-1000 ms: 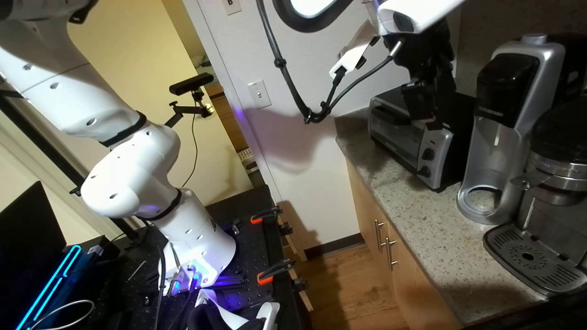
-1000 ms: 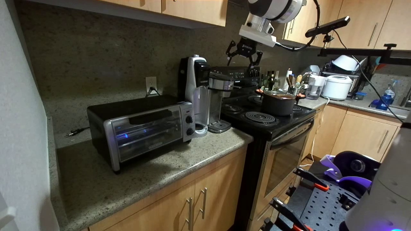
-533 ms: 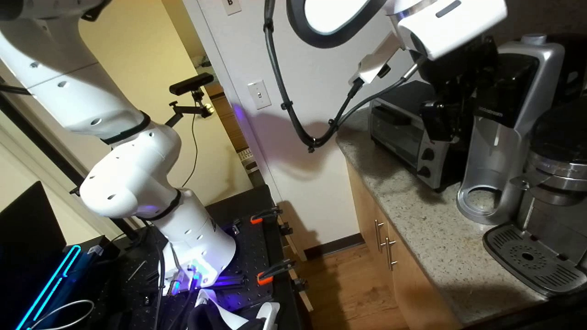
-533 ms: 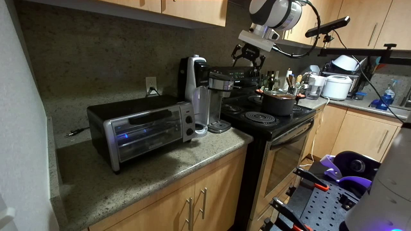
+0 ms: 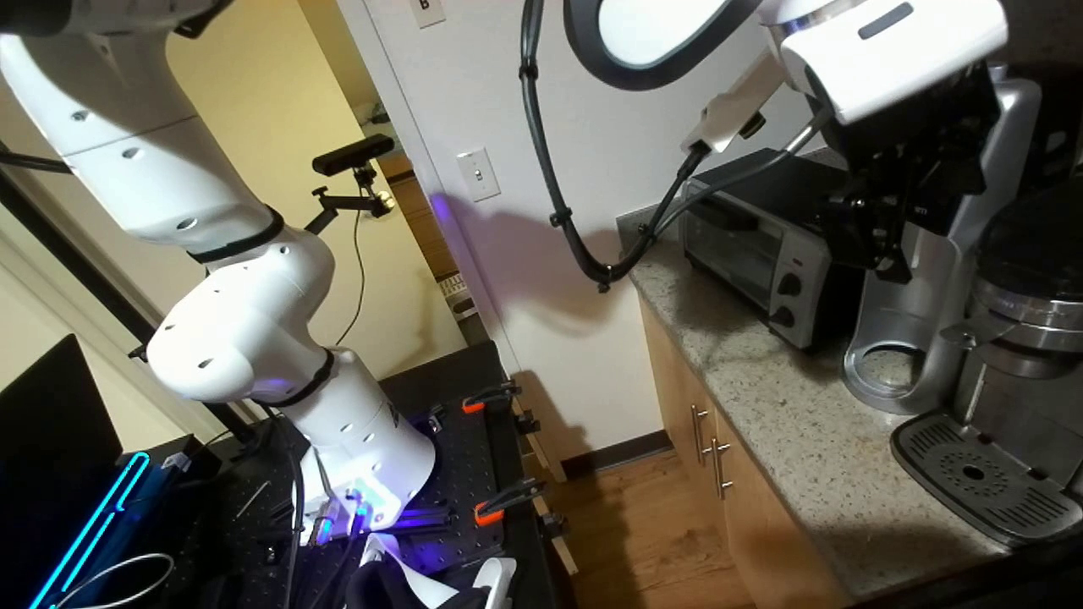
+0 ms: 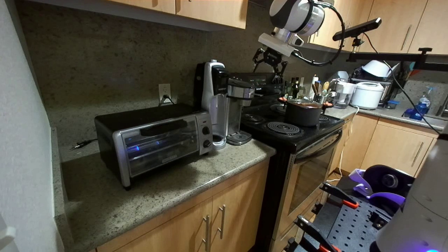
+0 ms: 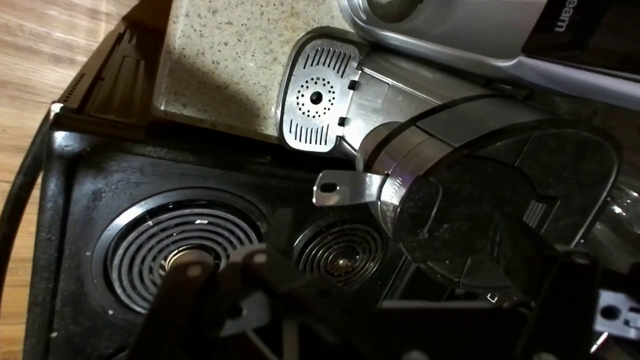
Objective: Open the top of the coffee machine
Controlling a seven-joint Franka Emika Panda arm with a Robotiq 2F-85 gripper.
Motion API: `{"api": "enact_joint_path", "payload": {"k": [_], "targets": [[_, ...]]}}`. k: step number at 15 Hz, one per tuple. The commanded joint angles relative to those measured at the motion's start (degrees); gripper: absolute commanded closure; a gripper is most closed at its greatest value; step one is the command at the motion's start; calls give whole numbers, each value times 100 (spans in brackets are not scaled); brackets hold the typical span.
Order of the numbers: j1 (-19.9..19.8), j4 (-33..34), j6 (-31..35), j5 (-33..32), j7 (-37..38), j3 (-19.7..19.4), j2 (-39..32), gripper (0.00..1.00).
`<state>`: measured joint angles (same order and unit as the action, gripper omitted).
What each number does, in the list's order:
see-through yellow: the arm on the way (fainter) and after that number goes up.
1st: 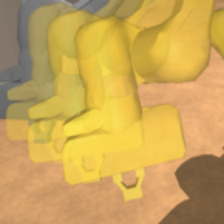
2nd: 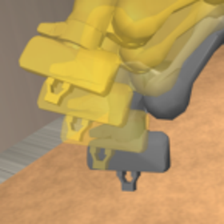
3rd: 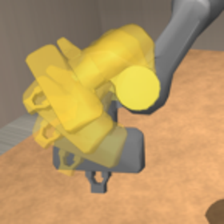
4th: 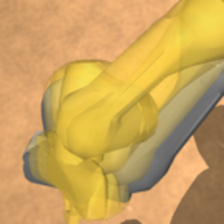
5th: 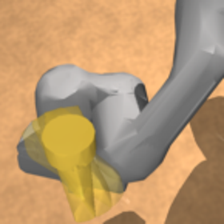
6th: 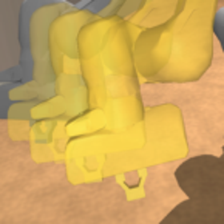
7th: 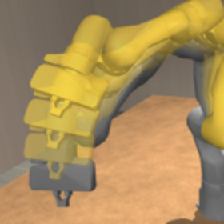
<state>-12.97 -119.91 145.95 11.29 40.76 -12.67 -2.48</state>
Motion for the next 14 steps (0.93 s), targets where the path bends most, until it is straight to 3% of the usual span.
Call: {"api": "enact_joint_path", "payload": {"k": [1,10,14], "targets": [[49,190,236,240,-63,22,-237,0],[50,265,552,386,-124,3,-612,0],[-10,319,426,940,-637,119,-533,0]]}}
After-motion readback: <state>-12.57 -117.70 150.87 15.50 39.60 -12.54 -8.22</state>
